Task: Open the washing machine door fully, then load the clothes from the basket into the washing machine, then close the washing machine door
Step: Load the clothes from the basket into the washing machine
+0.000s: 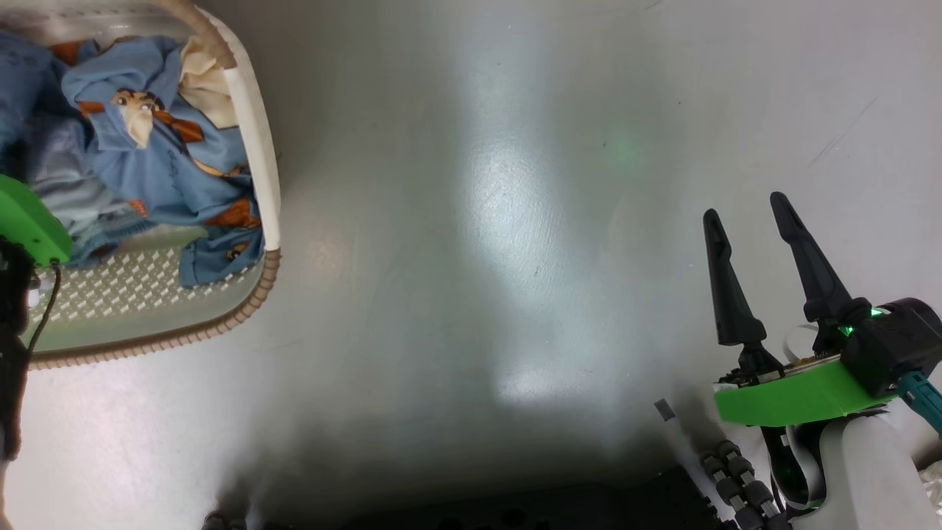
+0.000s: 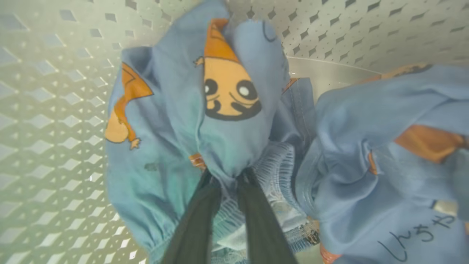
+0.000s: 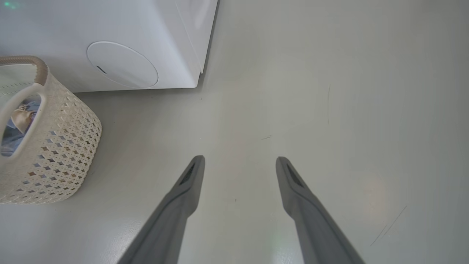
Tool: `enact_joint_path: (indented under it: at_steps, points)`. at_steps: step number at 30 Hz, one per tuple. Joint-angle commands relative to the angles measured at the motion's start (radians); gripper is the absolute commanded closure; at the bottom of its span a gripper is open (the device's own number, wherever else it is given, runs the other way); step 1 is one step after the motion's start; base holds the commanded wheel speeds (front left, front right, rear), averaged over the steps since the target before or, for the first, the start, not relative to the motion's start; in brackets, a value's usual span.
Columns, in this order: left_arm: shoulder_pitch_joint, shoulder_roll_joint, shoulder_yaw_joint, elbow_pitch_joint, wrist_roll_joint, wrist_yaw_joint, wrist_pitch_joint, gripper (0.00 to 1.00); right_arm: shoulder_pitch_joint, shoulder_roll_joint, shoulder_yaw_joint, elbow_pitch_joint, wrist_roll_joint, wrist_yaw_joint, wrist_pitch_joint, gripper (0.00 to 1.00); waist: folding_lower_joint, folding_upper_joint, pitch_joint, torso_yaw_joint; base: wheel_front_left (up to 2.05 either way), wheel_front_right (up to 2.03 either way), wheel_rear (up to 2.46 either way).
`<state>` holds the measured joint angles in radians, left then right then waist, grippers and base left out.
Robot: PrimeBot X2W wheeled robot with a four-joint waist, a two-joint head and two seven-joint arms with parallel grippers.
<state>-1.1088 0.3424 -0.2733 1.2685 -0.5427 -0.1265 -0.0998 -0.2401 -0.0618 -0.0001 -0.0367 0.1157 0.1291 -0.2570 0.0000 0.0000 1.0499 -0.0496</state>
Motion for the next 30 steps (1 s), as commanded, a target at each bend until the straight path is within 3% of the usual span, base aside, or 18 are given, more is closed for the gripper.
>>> enact_joint_path:
  at_steps: [1, 11, 19, 30]
  points:
    - [0.033, 0.056, 0.012, 0.003, -0.013, 0.007, -0.007, 1.0, 0.055, 0.008, 0.026, -0.021, -0.007, 0.002, -0.005, 0.0, 0.0, 0.0, -0.003, -0.002, 0.0, 0.0, 0.0]
    - [0.065, 0.035, 0.006, -0.003, -0.029, -0.001, -0.124, 1.0, 0.017, 0.008, 0.012, -0.017, 0.002, 0.002, -0.005, 0.0, 0.0, 0.0, -0.058, 0.009, 0.0, 0.0, 0.0]
    - [0.143, 0.04, -0.003, -0.059, -0.034, -0.004, -0.16, 1.0, -0.002, 0.006, 0.016, 0.016, 0.016, 0.002, -0.005, 0.0, 0.0, 0.0, -0.157, 0.021, 0.0, 0.0, 0.0]
    - [0.368, 0.02, 0.123, -0.347, 0.007, 0.017, -0.162, 1.0, -0.005, -0.01, 0.028, 0.065, 0.038, 0.002, -0.005, 0.0, 0.0, 0.0, -0.329, 0.05, 0.0, 0.0, 0.0]
